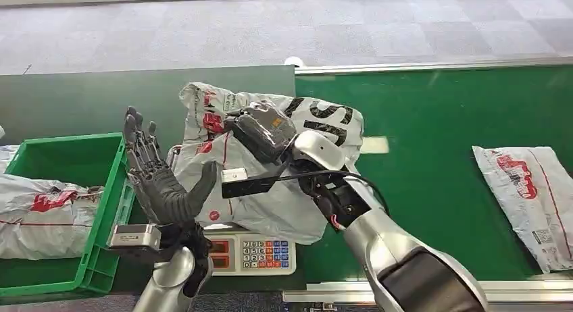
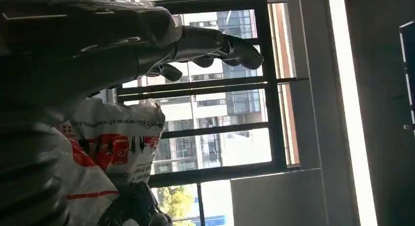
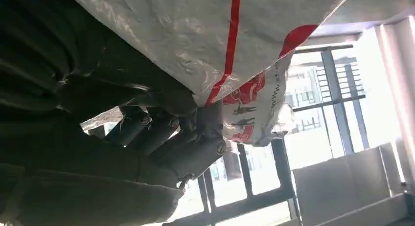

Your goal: Moved the parcel from conveyor to table for the left to box.

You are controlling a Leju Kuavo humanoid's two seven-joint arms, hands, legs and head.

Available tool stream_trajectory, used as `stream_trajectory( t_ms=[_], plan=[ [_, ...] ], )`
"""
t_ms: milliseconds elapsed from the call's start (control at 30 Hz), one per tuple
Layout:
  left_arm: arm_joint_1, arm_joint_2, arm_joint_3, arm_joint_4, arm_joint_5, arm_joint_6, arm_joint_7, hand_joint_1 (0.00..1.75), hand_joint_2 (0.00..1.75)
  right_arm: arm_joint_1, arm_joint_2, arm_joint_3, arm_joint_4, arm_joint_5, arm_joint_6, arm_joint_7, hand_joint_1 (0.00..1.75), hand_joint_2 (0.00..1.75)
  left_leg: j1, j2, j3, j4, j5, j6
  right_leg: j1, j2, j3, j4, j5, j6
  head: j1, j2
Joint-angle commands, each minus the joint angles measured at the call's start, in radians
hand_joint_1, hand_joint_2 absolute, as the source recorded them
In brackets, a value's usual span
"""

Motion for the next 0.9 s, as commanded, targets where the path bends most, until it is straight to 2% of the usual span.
stream_trajectory(
  t_ms=[33,300,333,367,467,567,700,733,800,833,900],
  plan=[
    [-0.015,0.020,0.002,0.034,0.000,0.006,-0.003,0.00,1.75,-0.041,0.015,0.048,0.087,-0.001,0.004,-0.004,1.75,1.75,0.002,0.000,0.002,0.000,-0.001,0.000,0.002,0.001,0.003,-0.002,0.000,-0.001,0.000,0.000],
    [-0.008,0.022,0.010,0.026,-0.003,0.009,-0.003,0.00,1.75,-0.065,0.021,0.017,0.099,-0.049,0.029,0.016,1.75,1.75,0.002,-0.001,0.001,0.001,-0.001,0.000,0.002,0.001,0.003,-0.002,0.000,-0.001,0.000,0.000],
    [-0.002,0.028,0.013,0.020,-0.012,0.023,-0.003,0.00,1.75,-0.092,0.029,0.098,0.141,0.034,0.108,0.118,1.75,1.75,0.002,0.000,0.001,0.001,-0.001,0.000,0.002,0.001,0.002,-0.001,0.000,-0.001,0.000,0.000],
    [0.001,0.033,0.016,0.017,-0.011,0.025,-0.003,0.00,1.75,-0.096,0.038,0.146,0.153,0.081,0.139,0.162,1.75,1.75,0.001,0.001,0.001,0.001,-0.001,0.000,0.001,0.002,0.001,0.000,0.000,-0.001,0.000,0.000],
    [0.002,0.035,0.020,0.024,-0.013,0.019,-0.003,0.00,1.75,-0.085,0.063,0.189,0.205,0.121,0.306,0.279,1.75,1.75,0.001,0.002,0.002,0.000,-0.001,0.000,0.001,0.003,0.002,-0.001,0.000,-0.001,0.000,0.000],
    [-0.003,0.028,0.019,0.042,-0.019,0.020,-0.003,0.00,1.75,-0.075,0.054,0.217,0.219,0.148,0.412,0.366,1.75,1.75,0.001,0.000,0.002,-0.001,0.000,0.000,0.001,0.001,0.003,-0.001,0.000,-0.001,0.000,0.000],
    [-0.012,0.024,0.016,0.053,-0.019,0.017,-0.003,0.00,1.75,-0.066,0.035,0.214,0.193,0.141,0.426,0.383,1.75,1.75,0.001,-0.001,0.001,0.000,0.000,0.000,0.001,0.000,0.002,-0.001,0.000,0.000,0.000,0.000],
    [-0.014,0.023,0.017,0.056,-0.018,0.019,-0.003,0.00,1.75,-0.066,0.033,0.214,0.187,0.138,0.419,0.379,1.62,1.75,0.002,-0.001,0.002,0.000,-0.001,0.000,0.002,0.000,0.003,-0.002,0.000,-0.001,0.000,0.000],
    [-0.017,0.019,0.024,0.057,-0.007,0.008,-0.003,0.00,1.75,-0.063,0.033,0.212,0.181,0.126,0.403,0.368,1.62,1.75,0.001,-0.001,0.001,0.000,0.000,0.000,0.001,0.000,0.002,-0.001,0.000,0.000,0.000,0.000],
    [-0.017,0.018,0.024,0.057,-0.007,0.007,-0.003,0.00,1.75,-0.060,0.033,0.207,0.177,0.119,0.397,0.358,1.71,1.75,0.002,-0.001,0.002,0.000,0.000,0.000,0.002,0.000,0.003,-0.002,0.000,-0.001,0.000,0.000],
    [-0.021,0.017,0.022,0.061,-0.005,-0.005,-0.003,0.00,1.75,-0.047,0.030,0.190,0.166,0.089,0.368,0.308,1.75,1.75,0.003,-0.002,0.002,0.000,0.000,0.000,0.003,-0.001,0.004,-0.002,0.000,-0.001,0.000,0.000]
  ],
)
